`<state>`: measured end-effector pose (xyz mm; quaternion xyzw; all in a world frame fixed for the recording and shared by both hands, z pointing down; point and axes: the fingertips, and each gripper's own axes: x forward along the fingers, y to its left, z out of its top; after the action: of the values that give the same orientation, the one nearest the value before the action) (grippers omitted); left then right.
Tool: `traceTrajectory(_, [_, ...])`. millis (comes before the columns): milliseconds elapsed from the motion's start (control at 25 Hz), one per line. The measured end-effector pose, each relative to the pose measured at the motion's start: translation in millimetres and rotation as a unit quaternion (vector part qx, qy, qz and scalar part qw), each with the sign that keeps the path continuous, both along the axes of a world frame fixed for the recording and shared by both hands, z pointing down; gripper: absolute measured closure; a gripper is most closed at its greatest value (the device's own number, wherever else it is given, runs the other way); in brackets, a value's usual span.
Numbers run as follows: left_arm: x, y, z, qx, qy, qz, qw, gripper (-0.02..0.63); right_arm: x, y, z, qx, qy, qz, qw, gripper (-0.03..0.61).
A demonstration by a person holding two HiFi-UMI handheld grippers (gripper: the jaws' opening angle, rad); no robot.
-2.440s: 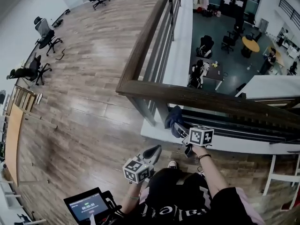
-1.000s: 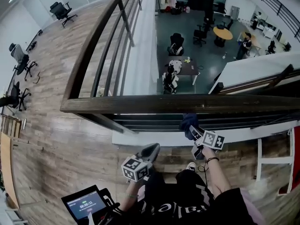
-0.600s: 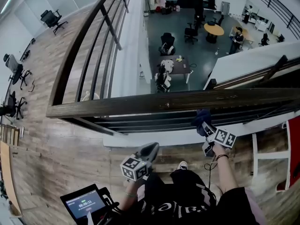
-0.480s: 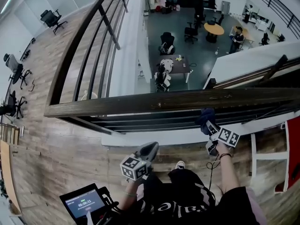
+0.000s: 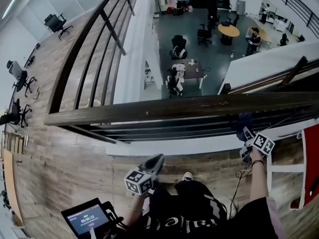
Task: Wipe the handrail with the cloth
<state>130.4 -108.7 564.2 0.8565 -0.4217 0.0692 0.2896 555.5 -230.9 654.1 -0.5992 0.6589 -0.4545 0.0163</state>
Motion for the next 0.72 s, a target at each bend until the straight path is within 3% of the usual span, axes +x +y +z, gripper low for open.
traceTrajectory(240, [-14.3,3.6,-1.7,-0.002,-0.003,-0.04,0.9992,0.614,74.1,-0.8,0.2,-0.008,0.024,0.039,0.999,0.486])
traceTrajectory(480, [-24.1,21.7,2.6,-0.011,-0.027,-0.038,0.9988,0.614,126.2,-1.6,-6.7,-0.015,0.04,0.081,0.996,0.486])
traceTrajectory(720, [-30.3,26.5,5.1,-0.018,-0.031,-0.049,0.9981,0.614,142.1,-2.5,-13.2,-0.01,0.051,0.085,0.995,0.486])
